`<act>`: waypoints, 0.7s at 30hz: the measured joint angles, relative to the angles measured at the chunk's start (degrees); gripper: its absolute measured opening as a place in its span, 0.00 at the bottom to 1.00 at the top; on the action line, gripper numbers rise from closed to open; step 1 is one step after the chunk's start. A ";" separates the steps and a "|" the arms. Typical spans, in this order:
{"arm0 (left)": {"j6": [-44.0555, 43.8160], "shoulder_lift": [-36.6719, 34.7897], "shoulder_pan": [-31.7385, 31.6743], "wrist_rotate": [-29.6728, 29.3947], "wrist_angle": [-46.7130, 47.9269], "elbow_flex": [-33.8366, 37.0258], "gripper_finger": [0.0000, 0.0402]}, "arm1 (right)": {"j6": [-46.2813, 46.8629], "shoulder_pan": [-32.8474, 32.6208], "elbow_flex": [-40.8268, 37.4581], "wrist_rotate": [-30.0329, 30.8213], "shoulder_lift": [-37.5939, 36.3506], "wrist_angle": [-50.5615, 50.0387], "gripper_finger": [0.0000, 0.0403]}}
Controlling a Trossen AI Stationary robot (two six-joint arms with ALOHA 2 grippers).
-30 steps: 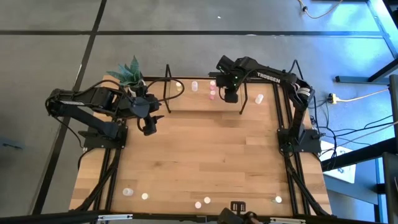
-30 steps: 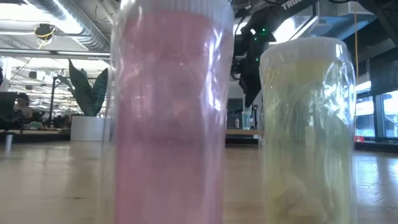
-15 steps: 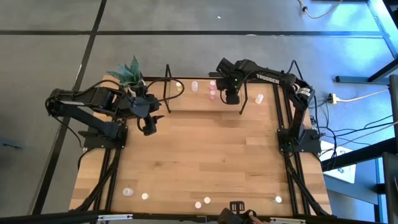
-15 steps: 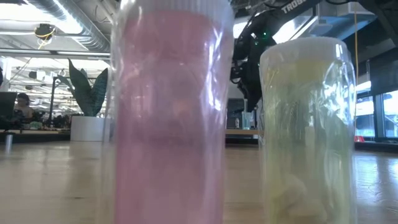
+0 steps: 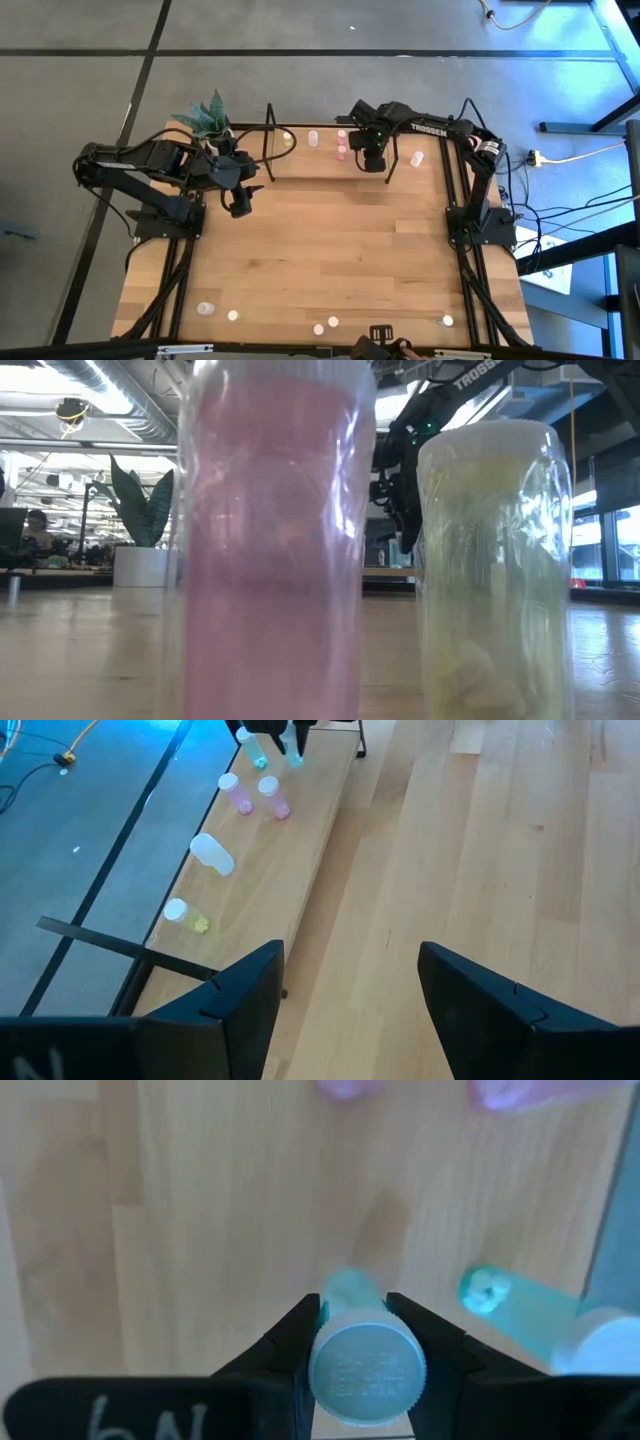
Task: Pick and place medicine bottles onto shelf by color
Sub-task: Put the top blue pill bottle on the shelf aligned with other blue pill bottle
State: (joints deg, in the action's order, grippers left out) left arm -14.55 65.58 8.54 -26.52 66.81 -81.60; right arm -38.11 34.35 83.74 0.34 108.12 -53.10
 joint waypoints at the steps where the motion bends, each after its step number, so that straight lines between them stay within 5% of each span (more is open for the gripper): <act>1: 0.00 0.02 0.00 -0.02 -0.02 0.00 0.56 | -0.03 0.00 -0.16 0.00 0.00 0.05 0.28; 21: 0.09 0.01 0.00 -0.02 -0.02 0.00 0.56 | 0.35 -0.02 -1.29 0.02 0.00 1.09 0.28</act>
State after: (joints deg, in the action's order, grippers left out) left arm -14.46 65.59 8.54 -26.55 66.78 -81.60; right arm -37.76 34.33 82.46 0.36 108.12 -52.01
